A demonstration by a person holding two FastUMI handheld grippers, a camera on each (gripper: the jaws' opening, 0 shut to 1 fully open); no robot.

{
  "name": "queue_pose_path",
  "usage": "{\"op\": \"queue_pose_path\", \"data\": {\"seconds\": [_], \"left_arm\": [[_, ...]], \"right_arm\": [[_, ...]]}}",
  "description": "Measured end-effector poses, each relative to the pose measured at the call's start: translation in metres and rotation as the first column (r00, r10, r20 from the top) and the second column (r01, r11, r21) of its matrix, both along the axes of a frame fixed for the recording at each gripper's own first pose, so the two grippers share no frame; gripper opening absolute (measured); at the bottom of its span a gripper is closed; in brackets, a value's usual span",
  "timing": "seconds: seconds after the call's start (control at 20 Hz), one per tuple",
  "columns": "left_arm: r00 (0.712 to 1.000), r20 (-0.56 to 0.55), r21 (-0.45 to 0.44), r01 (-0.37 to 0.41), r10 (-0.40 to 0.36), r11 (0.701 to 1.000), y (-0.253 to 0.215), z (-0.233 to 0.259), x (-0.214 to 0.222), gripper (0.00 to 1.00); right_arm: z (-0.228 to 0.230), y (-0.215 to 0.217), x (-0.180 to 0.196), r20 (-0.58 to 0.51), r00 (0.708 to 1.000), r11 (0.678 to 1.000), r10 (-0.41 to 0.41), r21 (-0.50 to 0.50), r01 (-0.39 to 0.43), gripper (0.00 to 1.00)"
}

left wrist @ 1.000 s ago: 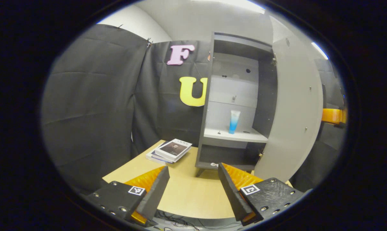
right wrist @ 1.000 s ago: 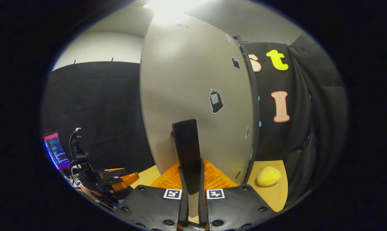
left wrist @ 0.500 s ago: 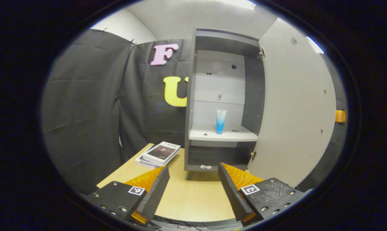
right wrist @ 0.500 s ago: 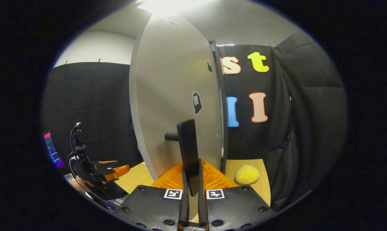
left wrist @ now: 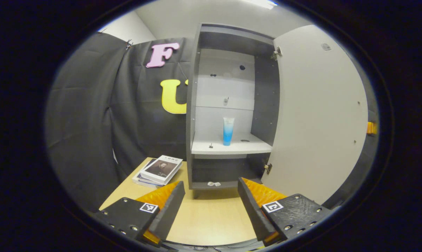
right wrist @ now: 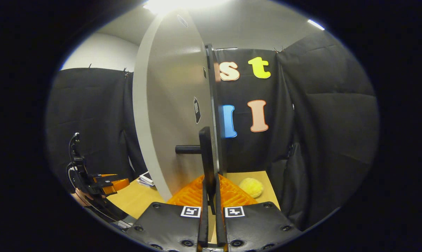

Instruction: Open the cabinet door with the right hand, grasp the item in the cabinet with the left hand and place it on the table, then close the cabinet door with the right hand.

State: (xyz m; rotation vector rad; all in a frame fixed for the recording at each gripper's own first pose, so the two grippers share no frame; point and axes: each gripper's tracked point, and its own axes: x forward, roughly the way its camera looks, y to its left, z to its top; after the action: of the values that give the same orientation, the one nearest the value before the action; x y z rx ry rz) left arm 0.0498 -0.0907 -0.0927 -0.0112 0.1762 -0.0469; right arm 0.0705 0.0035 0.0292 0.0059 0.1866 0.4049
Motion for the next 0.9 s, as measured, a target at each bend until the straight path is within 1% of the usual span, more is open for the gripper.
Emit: {"op": "queue_pose_path", "data": {"seconds": [0.1,0.15,0.2,0.25,0.3,0.4,0.45,0.55,0.6,0.65,0.7,0.75,0.8,0.85,0.9], "left_arm": [[1.000,0.005,0.003,0.018,-0.018,1.000,0.002,0.001,0.007,0.92],[1.000,0.001,0.007,0.021,-0.021,1.000,0.006,0.002,0.014,0.92],[1.000,-0.003,0.010,0.021,-0.021,1.000,0.010,0.003,0.020,0.92],[1.000,0.003,0.010,0.024,-0.024,1.000,0.012,0.005,0.024,0.92],[0.999,0.012,0.009,0.030,-0.030,1.000,0.013,0.009,0.029,0.92],[0.999,0.019,0.022,0.043,-0.044,0.999,0.016,0.011,0.039,0.92],[0.999,0.022,0.033,0.048,-0.049,0.998,0.018,0.011,0.045,0.93],[0.997,0.042,0.047,0.066,-0.068,0.997,0.017,0.020,0.055,0.92],[0.994,0.067,0.053,0.079,-0.083,0.995,0.016,0.028,0.061,0.92],[0.991,0.093,0.063,0.092,-0.098,0.994,0.015,0.037,0.065,0.92],[0.987,0.116,0.074,0.104,-0.112,0.992,0.015,0.045,0.069,0.92],[0.982,0.136,0.079,0.119,-0.129,0.990,0.014,0.051,0.073,0.92],[0.978,0.149,0.076,0.138,-0.149,0.987,0.011,0.057,0.077,0.92],[0.974,0.157,0.063,0.157,-0.165,0.986,0.008,0.060,0.082,0.92],[0.970,0.158,0.041,0.179,-0.183,0.983,0.005,0.062,0.085,0.92]], "right_arm": [[0.005,-0.002,-0.003,0.007,1.000,1.000,-0.022,0.006,0.021,0.08],[0.005,0.001,-0.003,0.000,1.000,1.000,-0.014,0.016,0.014,0.08],[0.005,0.003,-0.006,-0.015,1.000,1.000,-0.004,0.023,0.004,0.09],[0.006,-0.001,-0.006,-0.014,1.000,1.000,-0.018,0.018,0.019,0.11],[0.010,-0.011,-0.014,0.000,0.999,0.999,-0.038,0.008,0.038,0.11],[0.021,-0.030,-0.033,0.058,0.993,0.994,-0.105,-0.004,0.106,0.11],[0.021,-0.035,-0.040,0.079,0.987,0.990,-0.139,0.001,0.140,0.14],[0.024,-0.048,-0.037,0.089,0.973,0.977,-0.213,0.021,0.212,0.07],[0.024,-0.052,-0.034,0.080,0.968,0.971,-0.240,0.035,0.237,0.07],[0.023,-0.060,-0.036,0.072,0.960,0.962,-0.272,0.045,0.269,0.11],[0.023,-0.073,-0.038,0.067,0.944,0.947,-0.322,0.044,0.319,0.11],[0.026,-0.087,-0.039,0.069,0.925,0.928,-0.373,0.042,0.371,0.07],[0.027,-0.098,-0.036,0.077,0.903,0.906,-0.423,0.046,0.421,0.12],[0.032,-0.105,-0.036,0.084,0.884,0.888,-0.460,0.053,0.457,0.07],[0.034,-0.105,-0.033,0.087,0.869,0.874,-0.486,0.060,0.483,0.19]]}}
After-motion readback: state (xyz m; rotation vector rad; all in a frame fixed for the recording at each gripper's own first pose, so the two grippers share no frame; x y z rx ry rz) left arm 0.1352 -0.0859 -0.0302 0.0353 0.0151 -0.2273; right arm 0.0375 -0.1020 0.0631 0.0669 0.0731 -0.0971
